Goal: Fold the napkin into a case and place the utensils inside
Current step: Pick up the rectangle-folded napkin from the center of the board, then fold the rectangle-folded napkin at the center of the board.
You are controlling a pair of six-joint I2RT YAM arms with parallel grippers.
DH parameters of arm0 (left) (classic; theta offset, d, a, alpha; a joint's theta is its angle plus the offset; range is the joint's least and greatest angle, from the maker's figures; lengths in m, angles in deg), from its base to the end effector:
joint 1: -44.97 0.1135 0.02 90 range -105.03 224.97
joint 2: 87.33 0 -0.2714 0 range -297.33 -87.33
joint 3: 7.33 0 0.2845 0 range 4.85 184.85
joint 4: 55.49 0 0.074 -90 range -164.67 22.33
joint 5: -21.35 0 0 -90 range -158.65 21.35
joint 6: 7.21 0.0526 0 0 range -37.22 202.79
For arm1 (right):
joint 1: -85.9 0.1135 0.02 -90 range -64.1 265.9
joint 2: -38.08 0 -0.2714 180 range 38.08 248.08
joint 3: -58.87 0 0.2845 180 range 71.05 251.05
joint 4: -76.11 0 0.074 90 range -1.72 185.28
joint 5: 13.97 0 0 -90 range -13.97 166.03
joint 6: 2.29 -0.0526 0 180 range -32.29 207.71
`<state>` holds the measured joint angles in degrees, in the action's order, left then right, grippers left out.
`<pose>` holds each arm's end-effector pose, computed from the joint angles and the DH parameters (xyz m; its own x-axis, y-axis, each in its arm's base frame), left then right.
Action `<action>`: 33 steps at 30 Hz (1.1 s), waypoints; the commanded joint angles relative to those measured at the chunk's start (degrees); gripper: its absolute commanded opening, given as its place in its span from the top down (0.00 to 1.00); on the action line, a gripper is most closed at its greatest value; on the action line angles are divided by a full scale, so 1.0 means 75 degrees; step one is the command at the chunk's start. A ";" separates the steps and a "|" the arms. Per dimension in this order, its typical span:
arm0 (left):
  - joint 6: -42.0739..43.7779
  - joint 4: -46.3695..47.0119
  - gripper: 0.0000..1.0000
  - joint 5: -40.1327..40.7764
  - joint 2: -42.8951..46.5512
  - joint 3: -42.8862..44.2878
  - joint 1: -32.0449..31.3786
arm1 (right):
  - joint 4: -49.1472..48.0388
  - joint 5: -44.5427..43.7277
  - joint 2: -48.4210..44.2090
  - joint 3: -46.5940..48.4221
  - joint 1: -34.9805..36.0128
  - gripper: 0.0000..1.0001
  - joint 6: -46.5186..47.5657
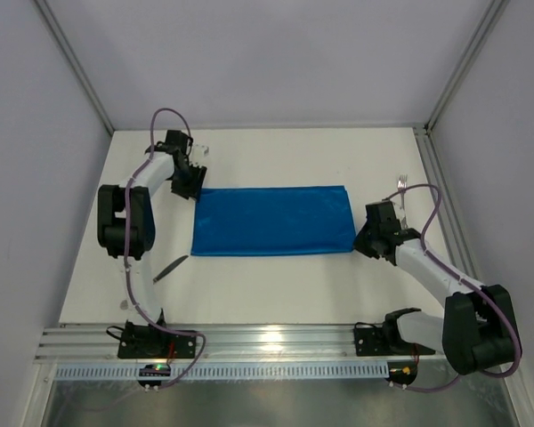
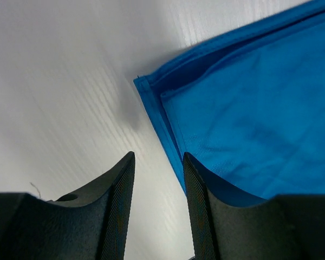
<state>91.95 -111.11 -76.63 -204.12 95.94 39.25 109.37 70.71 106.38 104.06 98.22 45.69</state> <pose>0.4608 -0.0535 0.1714 -0.8944 0.2480 -0.3722 0.2940 0.9531 -0.0714 0.2466 0.0489 0.1488 -0.7130 0.5265 -0.4631 0.4240 0.8497 0.3134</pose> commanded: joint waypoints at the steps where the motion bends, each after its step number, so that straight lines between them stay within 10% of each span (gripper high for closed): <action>1: -0.0332 -0.0102 0.57 -0.0024 -0.0411 0.0475 -0.0081 | 0.0540 -0.0403 -0.0293 0.0530 0.0010 0.96 0.0574; 33: -0.0344 0.0085 1.00 -0.1009 -0.0962 -0.0004 -0.0070 | 0.1116 0.0322 0.8190 1.0666 0.5727 0.96 0.3878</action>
<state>88.30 -110.89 -81.90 -209.63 97.34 38.35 120.43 69.31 165.85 179.10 138.74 70.32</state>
